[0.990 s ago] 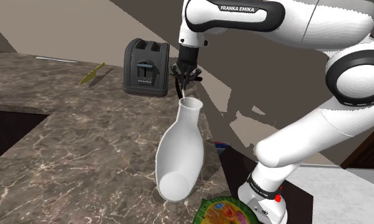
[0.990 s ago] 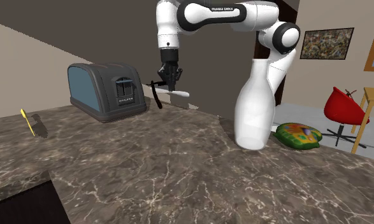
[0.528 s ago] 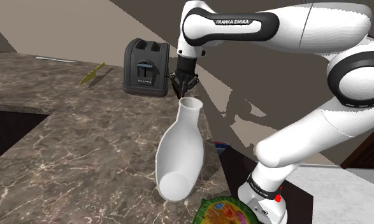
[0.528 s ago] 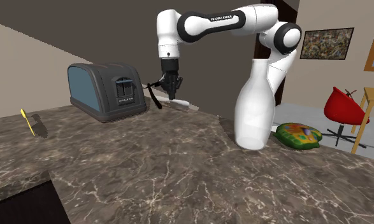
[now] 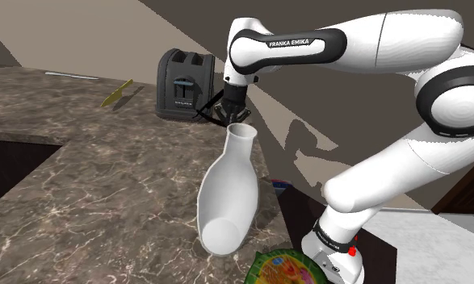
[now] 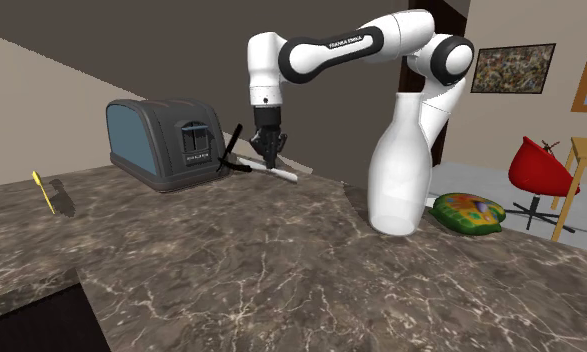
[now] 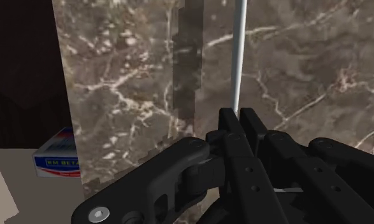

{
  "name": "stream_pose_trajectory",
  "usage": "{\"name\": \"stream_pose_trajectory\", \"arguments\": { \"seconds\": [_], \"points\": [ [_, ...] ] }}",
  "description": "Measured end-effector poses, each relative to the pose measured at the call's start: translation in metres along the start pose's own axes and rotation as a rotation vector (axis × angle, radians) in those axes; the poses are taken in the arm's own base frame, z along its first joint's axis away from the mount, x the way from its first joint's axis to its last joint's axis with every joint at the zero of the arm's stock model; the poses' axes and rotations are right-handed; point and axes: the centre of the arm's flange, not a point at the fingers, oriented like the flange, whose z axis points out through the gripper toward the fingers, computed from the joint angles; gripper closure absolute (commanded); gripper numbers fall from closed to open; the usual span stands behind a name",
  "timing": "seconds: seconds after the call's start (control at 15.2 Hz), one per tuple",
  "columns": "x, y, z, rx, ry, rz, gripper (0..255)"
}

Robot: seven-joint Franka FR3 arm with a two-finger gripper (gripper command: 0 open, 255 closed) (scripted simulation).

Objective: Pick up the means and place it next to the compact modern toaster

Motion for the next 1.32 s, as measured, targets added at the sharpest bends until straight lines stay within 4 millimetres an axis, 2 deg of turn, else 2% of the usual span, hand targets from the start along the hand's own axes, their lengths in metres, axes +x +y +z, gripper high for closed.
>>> {"name": "stream_pose_trajectory", "arguments": {
  "seconds": [0.33,0.4,0.79,1.12,1.32],
  "points": [
    [0.001,0.0,0.003,0.0,0.0,0.0,255],
    [0.001,0.0,0.003,0.0,0.0,0.0,0],
    [0.001,0.0,0.003,0.0,-0.001,0.0,0],
    [0.0,-0.002,-0.041,0.0,0.0,0.0,0],
    [0.001,0.0,-0.047,0.0,0.0,0.0,0]
  ]
}}
